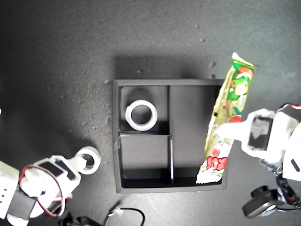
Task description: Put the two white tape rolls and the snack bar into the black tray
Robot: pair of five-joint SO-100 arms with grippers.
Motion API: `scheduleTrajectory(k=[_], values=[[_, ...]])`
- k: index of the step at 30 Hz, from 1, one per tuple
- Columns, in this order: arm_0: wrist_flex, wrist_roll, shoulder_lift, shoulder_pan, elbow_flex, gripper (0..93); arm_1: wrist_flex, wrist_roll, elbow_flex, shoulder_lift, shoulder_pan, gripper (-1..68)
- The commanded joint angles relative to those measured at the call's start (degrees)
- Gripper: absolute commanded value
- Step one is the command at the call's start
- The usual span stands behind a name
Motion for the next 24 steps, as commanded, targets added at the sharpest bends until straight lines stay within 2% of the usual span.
scheduleTrajectory(k=[1,6,11,18,24], values=[[-3.6,-0.26,2.37,-0.88,1.76,11.9,1.05,-2.64,-5.27,-0.62,-0.62,-0.4],[-5.71,0.62,1.05,-1.85,1.76,11.9,1.23,-3.69,-8.26,-6.33,-0.44,-0.4],[-5.98,0.35,1.14,-1.76,0.18,11.4,5.19,-3.43,-15.12,-16.08,-0.09,-0.4],[-2.02,2.2,3.87,-1.41,-3.87,10.9,5.27,-3.16,-14.24,-16.96,0.09,-0.4],[-2.37,3.87,0.97,-1.93,-5.89,11.1,5.36,-2.9,-13.45,-17.05,0.18,-0.4]])
